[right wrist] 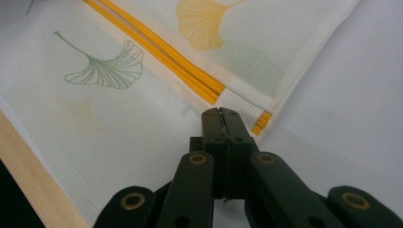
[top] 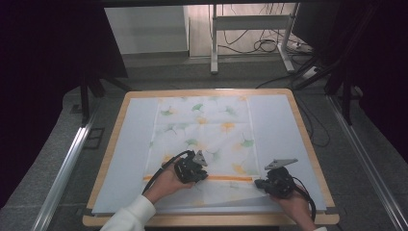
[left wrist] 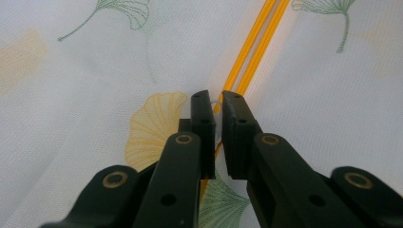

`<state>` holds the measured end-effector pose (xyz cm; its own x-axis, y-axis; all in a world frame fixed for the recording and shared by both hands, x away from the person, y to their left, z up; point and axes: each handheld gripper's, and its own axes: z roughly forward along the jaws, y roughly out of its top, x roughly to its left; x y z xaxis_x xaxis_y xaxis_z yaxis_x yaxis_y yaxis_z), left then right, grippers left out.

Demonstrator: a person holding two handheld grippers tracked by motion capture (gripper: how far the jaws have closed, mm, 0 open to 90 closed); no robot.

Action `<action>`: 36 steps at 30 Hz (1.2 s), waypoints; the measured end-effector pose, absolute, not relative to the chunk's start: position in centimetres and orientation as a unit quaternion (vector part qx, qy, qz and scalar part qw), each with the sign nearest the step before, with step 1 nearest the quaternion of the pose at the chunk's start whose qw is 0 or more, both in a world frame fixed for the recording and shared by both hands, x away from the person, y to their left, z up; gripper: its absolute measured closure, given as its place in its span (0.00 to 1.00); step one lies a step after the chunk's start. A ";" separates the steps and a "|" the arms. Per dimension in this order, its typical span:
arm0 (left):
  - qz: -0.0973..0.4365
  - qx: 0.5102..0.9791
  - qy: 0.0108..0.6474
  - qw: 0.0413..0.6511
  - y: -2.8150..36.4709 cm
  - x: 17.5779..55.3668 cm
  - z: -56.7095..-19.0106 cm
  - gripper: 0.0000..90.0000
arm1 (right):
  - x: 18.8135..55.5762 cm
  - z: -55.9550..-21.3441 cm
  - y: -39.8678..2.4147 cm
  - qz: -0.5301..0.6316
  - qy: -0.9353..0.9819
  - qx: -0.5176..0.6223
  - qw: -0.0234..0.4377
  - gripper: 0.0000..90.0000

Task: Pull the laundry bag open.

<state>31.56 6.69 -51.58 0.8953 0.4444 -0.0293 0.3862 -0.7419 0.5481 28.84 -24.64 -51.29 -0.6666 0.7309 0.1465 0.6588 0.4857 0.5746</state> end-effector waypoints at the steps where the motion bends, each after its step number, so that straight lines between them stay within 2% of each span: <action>1: 0.052 0.932 0.224 0.282 6.7 31.5 -51.6 0.94 | 28.9 -51.4 -24.8 0.311 0.855 0.412 0.052 1.00; 15: 0.060 0.934 0.223 0.272 7.1 31.2 -51.5 0.94 | 29.0 -51.5 -25.1 0.316 0.851 0.417 0.044 1.00; 36: 0.064 0.930 0.244 0.268 9.9 31.0 -51.5 0.94 | 29.0 -51.5 -25.1 0.317 0.852 0.413 0.043 1.00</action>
<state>30.98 9.88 -51.54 0.8730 0.4875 -0.0121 0.4192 -0.7376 0.5293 29.02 -25.12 -51.52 -0.6544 0.7324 0.1883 0.6773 0.4569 0.5767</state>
